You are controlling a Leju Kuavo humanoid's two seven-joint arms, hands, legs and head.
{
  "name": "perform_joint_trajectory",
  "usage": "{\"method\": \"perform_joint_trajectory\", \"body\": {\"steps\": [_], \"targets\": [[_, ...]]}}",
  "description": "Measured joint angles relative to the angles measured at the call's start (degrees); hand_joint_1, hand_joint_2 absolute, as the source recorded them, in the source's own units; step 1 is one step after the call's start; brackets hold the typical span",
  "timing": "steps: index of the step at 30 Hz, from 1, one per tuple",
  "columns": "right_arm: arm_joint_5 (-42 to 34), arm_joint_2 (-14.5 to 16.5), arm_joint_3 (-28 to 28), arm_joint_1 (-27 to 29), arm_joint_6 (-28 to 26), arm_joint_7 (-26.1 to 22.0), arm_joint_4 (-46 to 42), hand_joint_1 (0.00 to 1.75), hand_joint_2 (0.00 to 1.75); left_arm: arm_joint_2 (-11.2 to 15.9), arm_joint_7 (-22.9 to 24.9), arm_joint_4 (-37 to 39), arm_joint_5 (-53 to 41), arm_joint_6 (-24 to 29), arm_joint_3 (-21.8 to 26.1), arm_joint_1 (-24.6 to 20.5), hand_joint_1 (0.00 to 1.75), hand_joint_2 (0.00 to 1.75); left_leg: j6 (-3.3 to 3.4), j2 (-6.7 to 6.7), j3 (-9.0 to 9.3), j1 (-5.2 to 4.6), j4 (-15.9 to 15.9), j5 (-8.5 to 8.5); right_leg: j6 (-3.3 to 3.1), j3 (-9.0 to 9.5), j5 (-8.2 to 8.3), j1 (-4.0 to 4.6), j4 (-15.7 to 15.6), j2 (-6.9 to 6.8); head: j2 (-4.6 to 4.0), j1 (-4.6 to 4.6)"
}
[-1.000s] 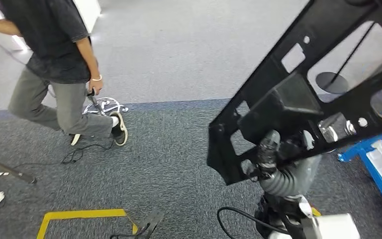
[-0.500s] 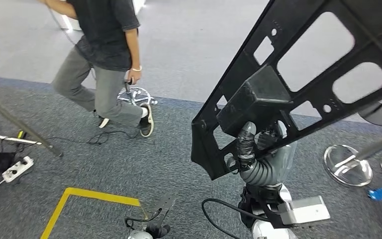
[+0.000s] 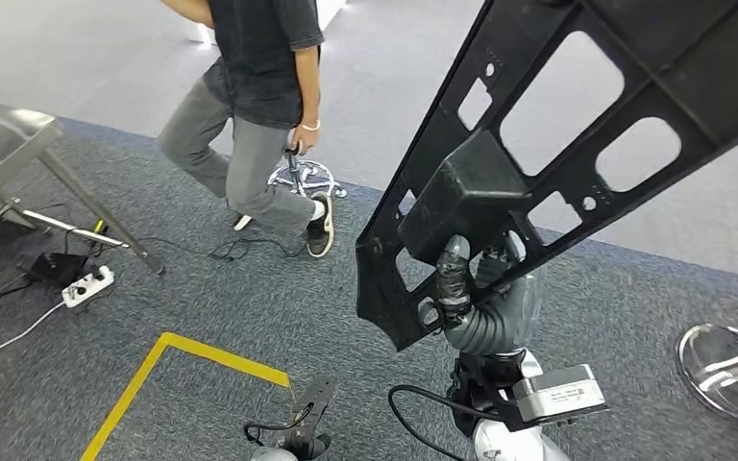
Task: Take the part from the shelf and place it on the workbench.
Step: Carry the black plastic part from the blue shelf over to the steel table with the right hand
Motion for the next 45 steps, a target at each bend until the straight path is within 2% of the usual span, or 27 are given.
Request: {"method": "perform_joint_trajectory", "body": {"steps": [1,2,4,6,7,9,11,13,14,15,16,18,20,22,24,25,27,29,31,32,33,35,37,39,41,43,45], "targets": [[-0.09,0.01,0.15,-0.01,-0.03,-0.05,0.17,1.75,1.75,-0.03,-0.03,0.00,0.03,0.05,0.00,0.05,0.00,1.75,0.18,0.12,-0.25,-0.01,-0.06,0.80,-0.04,0.09,-0.13,0.14,0.00,-0.71,0.00,-0.02],[-0.18,0.02,0.26,-0.05,-0.09,-0.09,0.32,1.75,1.75,-0.03,-0.05,0.00,0.05,0.14,0.00,0.08,0.00,1.75,0.47,0.33,0.79,-0.09,-2.42,2.56,-0.05,0.27,-0.28,0.26,-0.01,-1.39,0.00,-0.01],[-0.34,0.15,0.39,-0.23,-0.23,-0.18,0.58,1.75,1.75,-0.03,-0.05,0.00,0.02,0.31,0.00,0.02,0.00,1.75,1.27,2.40,4.88,-0.74,-10.35,6.23,0.03,0.84,-0.63,0.52,-0.14,-2.60,0.00,0.00],[-0.58,0.30,0.41,-0.38,-0.33,-0.26,0.80,1.75,1.75,-0.04,0.07,0.00,-0.17,0.33,0.00,-0.19,0.00,1.75,1.91,4.52,7.53,-1.66,-15.47,7.31,0.39,1.34,-0.85,0.78,-0.56,-3.60,0.00,0.03],[-0.73,0.34,0.41,-0.41,-0.40,-0.30,0.95,1.75,1.75,-0.04,0.24,0.00,-0.38,0.23,0.00,-0.28,0.00,1.75,2.05,4.74,7.82,-1.97,-16.18,7.04,0.61,1.58,-0.91,0.88,-0.86,-4.15,0.00,0.04],[-1.05,0.35,0.40,-0.42,-0.52,-0.39,1.30,1.75,1.75,-0.08,0.63,0.02,-0.93,-0.18,0.00,-0.28,0.00,1.75,2.33,3.35,8.44,-1.83,-17.20,7.24,1.17,2.24,-1.16,0.88,-1.29,-4.93,0.00,0.07],[-1.47,0.35,0.31,-0.42,-0.56,-0.71,1.58,1.75,1.75,-0.21,0.87,0.05,-1.59,-0.69,0.00,-0.34,0.00,1.75,2.88,1.97,9.58,-1.37,-18.37,7.59,1.56,1.77,-2.58,0.77,0.80,-2.81,0.00,0.14],[-1.85,0.29,0.08,-0.24,-0.57,-1.06,1.74,1.75,1.75,-0.43,1.01,0.07,-2.22,-1.08,0.00,-0.51,0.00,1.75,3.47,0.69,10.20,-1.15,-18.78,7.69,1.62,-1.45,-5.49,0.68,7.21,0.25,0.00,0.48],[-1.98,0.25,-0.07,-0.04,-0.57,-1.14,1.80,1.75,1.75,-0.51,1.09,0.07,-2.48,-1.22,0.00,-0.52,0.00,1.75,3.64,0.00,10.25,-1.15,-18.73,7.65,1.65,-3.55,-6.66,0.68,10.74,0.87,0.00,0.63],[-2.07,0.19,-0.19,0.22,-0.57,-1.16,1.90,1.75,1.75,-0.58,1.26,0.07,-2.67,-1.33,0.00,-0.45,0.00,1.75,3.66,-0.82,10.29,-1.16,-18.63,7.54,1.74,-5.27,-6.94,0.66,13.15,1.16,0.00,0.75],[-2.09,0.15,-0.27,0.46,-0.57,-1.15,2.01,1.75,1.75,-0.63,1.44,0.07,-2.82,-1.42,0.00,-0.34,0.00,1.75,3.61,-1.68,10.32,-1.15,-18.49,7.40,1.84,-6.11,-6.11,0.61,13.62,1.27,0.00,0.76],[-1.94,0.09,-0.44,0.73,-0.58,-1.10,2.21,1.75,1.75,-0.73,1.72,0.07,-3.04,-1.58,0.00,-0.18,0.00,1.75,3.32,-3.38,10.40,-1.03,-17.79,6.90,2.05,-4.71,-1.69,0.33,8.46,1.95,0.00,0.82],[-1.70,0.06,-0.72,0.83,-0.59,-1.05,2.40,1.75,1.75,-0.81,1.77,0.07,-3.23,-1.78,0.00,-0.20,0.00,1.75,2.81,-4.81,10.02,-0.93,-16.66,6.19,2.12,-2.13,1.15,-0.13,2.06,4.37,0.00,0.85],[-1.57,0.00,-0.99,1.05,-0.59,-0.93,2.57,1.75,1.75,-0.84,1.76,0.08,-3.37,-1.88,0.00,-0.21,0.00,1.75,2.21,-5.94,9.40,-0.76,-16.05,5.92,1.82,-1.14,1.15,-0.16,-0.11,5.76,0.00,0.92],[-1.53,-0.07,-1.15,1.17,-0.58,-0.72,2.67,1.75,1.75,-0.81,1.74,0.09,-3.41,-1.91,0.00,-0.11,0.00,1.75,1.68,-6.81,9.13,-0.60,-16.19,5.99,1.18,-0.78,1.24,-0.06,-0.65,4.75,0.00,0.98],[-1.52,-0.08,-1.17,1.14,-0.57,-0.59,2.70,1.75,1.75,-0.80,1.73,0.10,-3.42,-1.91,0.00,-0.08,0.00,1.75,1.38,-6.31,9.00,-0.69,-15.95,5.78,0.83,-0.45,1.28,-0.12,-0.99,4.13,0.00,0.89],[-1.51,-0.10,-1.19,1.08,-0.54,-0.38,2.73,1.75,1.75,-0.79,1.66,0.12,-3.41,-1.90,0.00,-0.13,0.00,1.75,0.75,-3.51,7.35,-0.72,-12.54,3.98,0.32,0.33,1.31,-0.23,-1.72,2.71,0.00,0.41],[-1.54,-0.14,-1.21,1.10,-0.49,-0.20,2.83,1.75,1.75,-0.82,1.42,0.13,-3.37,-1.86,0.00,-0.15,0.00,1.75,0.08,-0.81,3.54,-0.40,-5.67,1.32,0.01,0.77,1.10,-0.04,-1.96,1.15,0.00,0.01],[-1.62,-0.16,-1.21,1.14,-0.46,-0.08,3.02,1.75,1.75,-0.82,1.19,0.14,-3.27,-1.82,0.00,-0.02,0.00,1.75,-0.26,0.02,0.79,-0.01,-1.84,1.06,-0.10,0.93,0.82,0.07,-1.98,-0.37,0.00,0.00],[-1.67,-0.17,-1.21,1.14,-0.46,-0.06,3.10,1.75,1.75,-0.81,1.14,0.15,-3.24,-1.80,0.00,0.04,0.00,1.75,-0.27,0.24,0.98,0.10,-2.96,2.40,-0.07,1.06,0.67,0.10,-1.98,-1.05,0.00,0.01],[-1.70,-0.17,-1.21,1.14,-0.46,-0.05,3.14,1.75,1.75,-0.81,1.13,0.16,-3.24,-1.78,0.00,0.06,0.00,1.75,-0.14,0.69,2.33,0.15,-6.08,4.46,0.00,1.28,0.48,0.13,-1.98,-1.69,0.00,0.00],[-1.73,-0.18,-1.21,1.10,-0.46,-0.05,3.15,1.75,1.75,-0.82,1.12,0.17,-3.30,-1.74,0.00,-0.01,0.00,1.75,0.44,2.96,6.09,-0.30,-13.74,7.54,0.31,1.85,0.05,0.31,-2.06,-2.83,0.00,0.03],[-1.73,-0.19,-1.21,1.09,-0.46,-0.05,3.16,1.75,1.75,-0.83,1.10,0.17,-3.37,-1.73,0.00,-0.09,0.00,1.75,1.16,4.33,7.92,-0.94,-17.27,7.96,0.86,2.32,-0.29,0.51,-2.27,-3.76,0.00,0.05],[-1.73,-0.20,-1.21,1.08,-0.45,-0.05,3.17,1.75,1.75,-0.82,1.10,0.20,-3.38,-1.71,0.00,-0.06,0.00,1.75,1.74,3.25,8.32,-1.11,-17.62,7.75,1.54,2.88,-0.63,0.60,-2.64,-4.74,0.00,0.05],[-1.74,-0.23,-1.24,0.99,-0.45,-0.06,3.22,1.75,1.75,-0.94,1.10,0.26,-3.39,-1.68,0.00,0.00,0.00,1.75,2.15,1.81,9.55,-0.81,-18.65,7.88,2.13,3.26,-1.50,0.55,-1.95,-4.24,0.00,0.15],[-1.74,-0.27,-1.27,0.86,-0.45,-0.09,3.31,1.75,1.75,-1.05,1.10,0.31,-3.40,-1.66,0.00,-0.19,0.00,1.75,2.65,0.57,10.57,-0.63,-19.39,7.97,2.27,0.94,-3.85,0.58,2.87,-1.52,0.01,0.59],[-1.74,-0.32,-1.29,1.03,-0.46,-0.07,3.45,1.75,1.75,-1.03,1.10,0.33,-3.39,-1.66,0.00,-0.33,0.00,1.75,3.16,-0.71,10.64,-0.77,-19.15,7.76,2.14,-3.58,-6.22,0.68,10.13,0.65,0.01,1.13]]}}
